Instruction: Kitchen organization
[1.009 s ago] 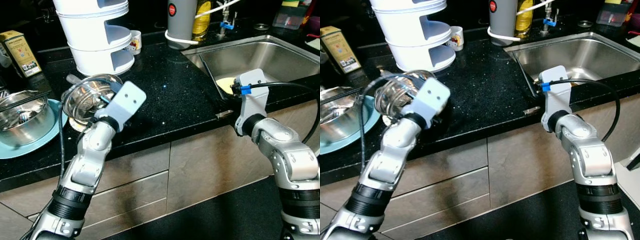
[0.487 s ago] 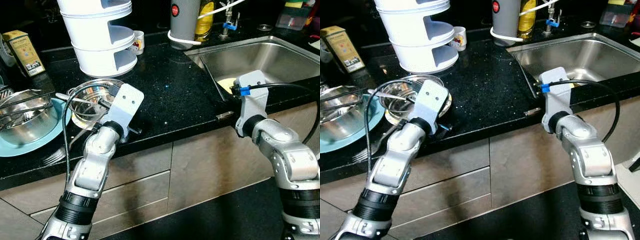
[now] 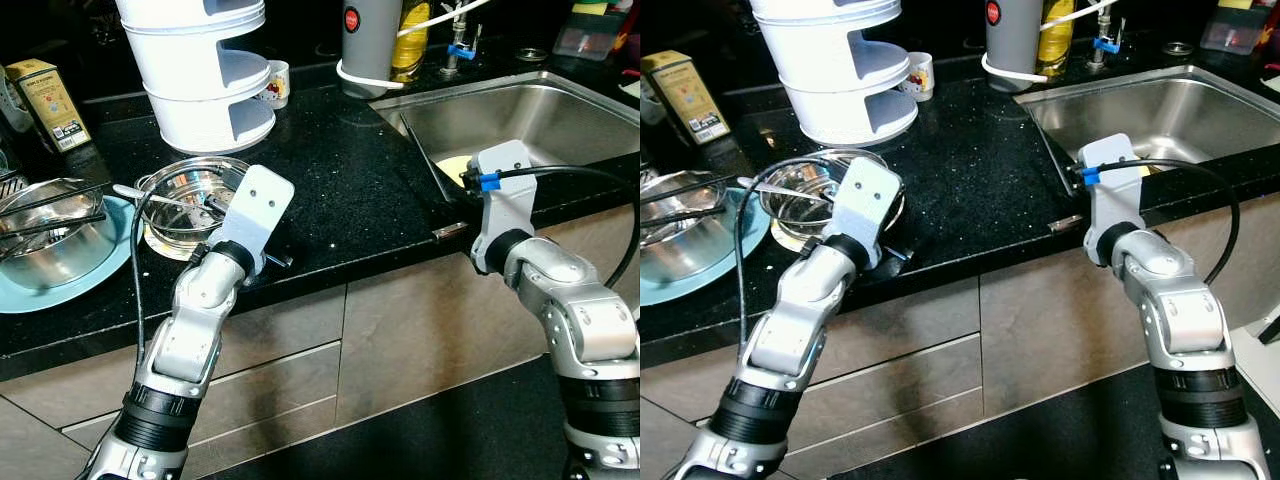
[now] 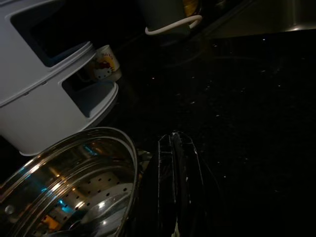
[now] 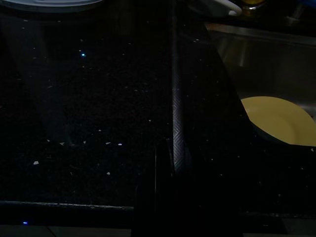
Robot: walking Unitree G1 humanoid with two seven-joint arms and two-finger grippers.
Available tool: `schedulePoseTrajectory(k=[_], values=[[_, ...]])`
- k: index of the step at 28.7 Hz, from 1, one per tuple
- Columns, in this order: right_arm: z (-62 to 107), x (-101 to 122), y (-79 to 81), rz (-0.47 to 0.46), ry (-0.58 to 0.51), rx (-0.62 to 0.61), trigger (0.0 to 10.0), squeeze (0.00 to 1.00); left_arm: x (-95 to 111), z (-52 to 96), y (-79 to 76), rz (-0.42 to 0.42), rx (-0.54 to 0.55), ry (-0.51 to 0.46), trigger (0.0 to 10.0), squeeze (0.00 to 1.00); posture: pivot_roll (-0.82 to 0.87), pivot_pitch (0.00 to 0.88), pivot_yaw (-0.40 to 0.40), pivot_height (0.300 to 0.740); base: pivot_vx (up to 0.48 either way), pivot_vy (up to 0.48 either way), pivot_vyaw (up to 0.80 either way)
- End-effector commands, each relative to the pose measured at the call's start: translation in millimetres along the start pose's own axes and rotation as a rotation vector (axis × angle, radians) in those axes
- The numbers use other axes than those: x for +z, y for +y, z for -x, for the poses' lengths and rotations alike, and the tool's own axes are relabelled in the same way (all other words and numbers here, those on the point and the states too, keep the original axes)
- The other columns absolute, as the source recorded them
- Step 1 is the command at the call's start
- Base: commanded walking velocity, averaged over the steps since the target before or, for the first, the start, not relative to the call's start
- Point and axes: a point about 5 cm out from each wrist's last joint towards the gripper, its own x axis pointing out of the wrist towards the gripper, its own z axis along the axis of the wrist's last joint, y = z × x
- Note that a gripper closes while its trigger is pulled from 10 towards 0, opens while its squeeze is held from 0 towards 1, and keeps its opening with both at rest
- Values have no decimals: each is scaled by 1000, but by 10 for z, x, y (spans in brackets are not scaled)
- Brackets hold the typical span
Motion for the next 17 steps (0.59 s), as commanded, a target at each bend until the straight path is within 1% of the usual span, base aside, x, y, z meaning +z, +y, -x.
schedulePoseTrajectory(k=[1,3,6,10,11,12,13,14,15,16,17], values=[[1,2,5,-4,2,-2,10000,0,25,12,59,-12,23,-16,10000,0,-18,14,15,736,0,0,0],[-2,2,9,-5,1,-1,10000,0,33,11,70,-16,28,-20,10000,0,-13,15,15,736,0,0,0],[-16,0,29,-9,-1,5,10000,0,68,2,119,-36,63,-34,10000,0,-13,15,15,736,0,0,0],[-26,-1,36,-8,-1,8,10000,0,81,-8,168,-39,90,-40,10000,0,-6,12,11,736,0,0,0],[-28,0,38,-7,-1,10,10000,0,92,-13,196,-32,105,-45,10000,0,-6,8,11,736,0,0,0],[-37,11,41,-5,-5,13,10000,0,113,-25,263,-9,137,-53,10000,0,-6,7,9,736,0,0,0],[-39,14,41,-5,-6,13,10000,0,118,-27,286,0,149,-55,10000,0,-6,7,9,736,0,0,0],[-42,19,43,-5,-8,14,10000,0,117,-31,331,30,169,-54,10000,0,-5,3,7,736,0,0,0],[-42,19,43,-5,-8,14,10000,0,117,-31,331,30,169,-54,10000,0,-5,3,7,736,0,0,0],[-44,22,44,-4,-9,15,10000,0,112,-33,377,56,190,-51,10000,1000,-5,3,7,736,0,0,0],[-46,24,45,-4,-10,16,10000,0,105,-30,435,86,219,-49,10000,1000,-5,4,7,736,0,0,0]])
